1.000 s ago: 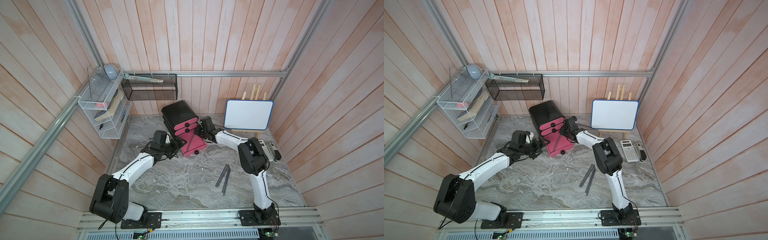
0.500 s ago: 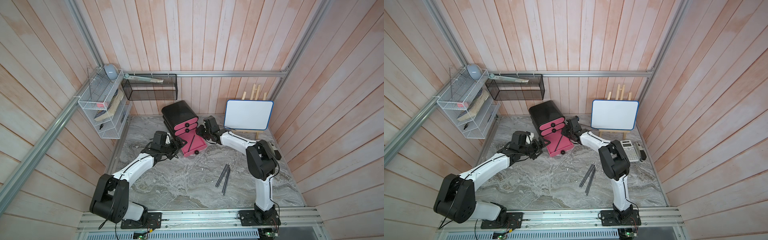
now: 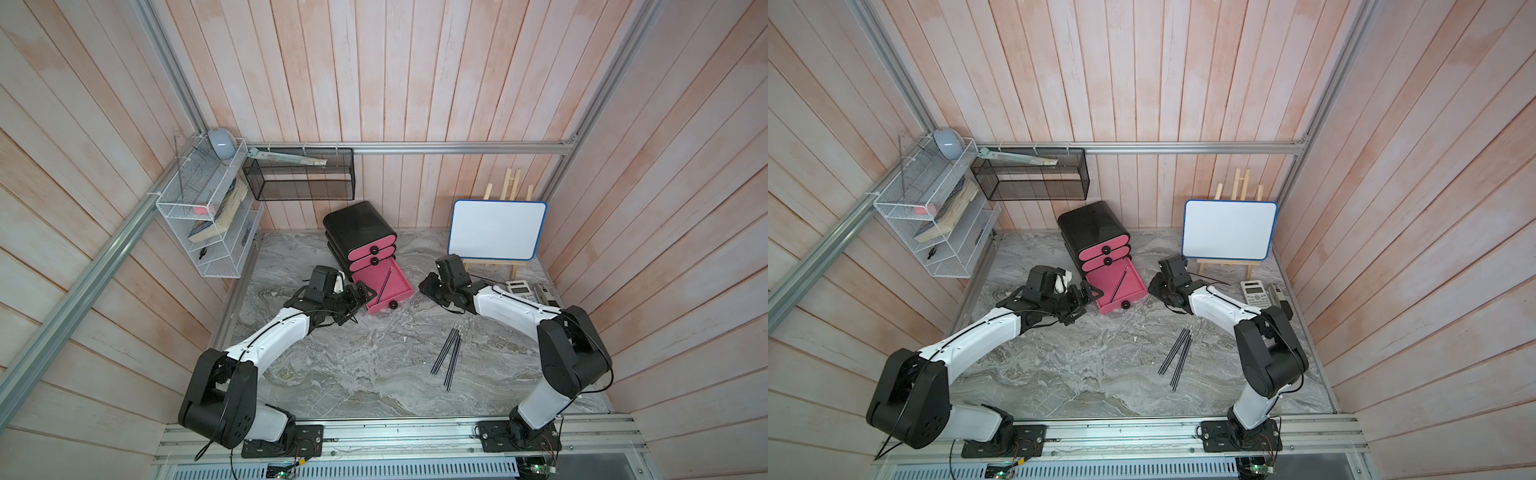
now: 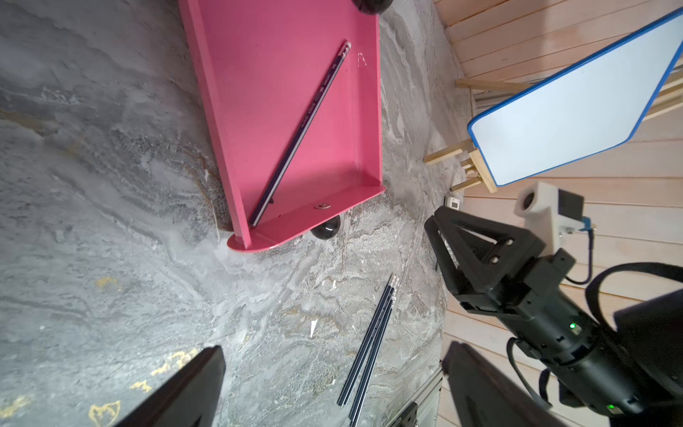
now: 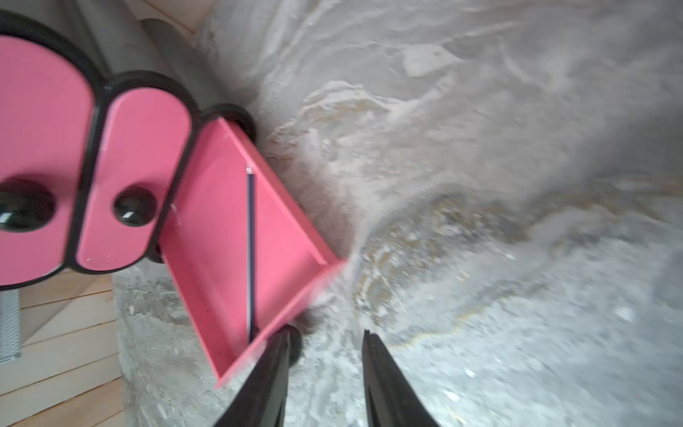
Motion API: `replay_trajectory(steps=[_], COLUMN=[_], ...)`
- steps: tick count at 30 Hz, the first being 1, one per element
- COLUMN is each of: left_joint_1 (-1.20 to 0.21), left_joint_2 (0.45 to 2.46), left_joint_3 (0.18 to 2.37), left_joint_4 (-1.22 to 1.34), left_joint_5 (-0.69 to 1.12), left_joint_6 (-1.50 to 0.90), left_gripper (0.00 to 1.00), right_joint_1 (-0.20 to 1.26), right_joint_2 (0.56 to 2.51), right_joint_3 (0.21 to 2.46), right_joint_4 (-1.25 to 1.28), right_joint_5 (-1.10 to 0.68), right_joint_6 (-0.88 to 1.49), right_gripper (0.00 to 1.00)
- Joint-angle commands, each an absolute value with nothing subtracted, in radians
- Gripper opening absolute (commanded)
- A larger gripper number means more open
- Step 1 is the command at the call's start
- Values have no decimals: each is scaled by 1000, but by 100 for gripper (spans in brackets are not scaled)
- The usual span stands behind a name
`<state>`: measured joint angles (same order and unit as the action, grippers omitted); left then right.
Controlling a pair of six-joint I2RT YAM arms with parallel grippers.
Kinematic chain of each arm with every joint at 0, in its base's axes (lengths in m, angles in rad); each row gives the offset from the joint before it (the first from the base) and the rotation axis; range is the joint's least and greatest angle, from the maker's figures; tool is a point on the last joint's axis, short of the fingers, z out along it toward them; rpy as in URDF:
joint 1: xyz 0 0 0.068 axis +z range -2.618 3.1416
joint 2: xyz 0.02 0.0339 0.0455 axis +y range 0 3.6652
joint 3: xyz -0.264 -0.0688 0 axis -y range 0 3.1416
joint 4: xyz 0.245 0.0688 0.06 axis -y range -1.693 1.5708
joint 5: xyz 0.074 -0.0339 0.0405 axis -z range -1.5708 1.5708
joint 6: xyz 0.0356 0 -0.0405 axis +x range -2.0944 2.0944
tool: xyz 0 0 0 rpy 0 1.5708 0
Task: Please place the pencils in the drawer according to their color
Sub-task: Place the pencil in the drawer, then pick up the pencil from the center of the board.
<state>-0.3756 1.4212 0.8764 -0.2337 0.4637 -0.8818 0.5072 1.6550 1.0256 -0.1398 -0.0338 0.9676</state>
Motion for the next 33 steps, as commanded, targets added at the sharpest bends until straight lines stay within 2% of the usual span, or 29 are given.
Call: replay_trajectory(steps=[1,9,33], left_joint_1=[-404,-471,-543], left_joint_2=[1393,1399,1442], left_joint_3=[859,860,869], left_joint_4=[-291,-311,-288], left_joint_5=[449,428,426], left_joint_6=[-826,-809,-819], left_gripper=[100,99,100], right_joint_1=[488,451,410], right_joint_2=[1578,1499,1554], right_joint_3=[934,810,779], right_joint_4=[-193,-249,-293], right_joint_5=[0,28,53], right_joint_6=[995,986,945], right_gripper=[39,39,39])
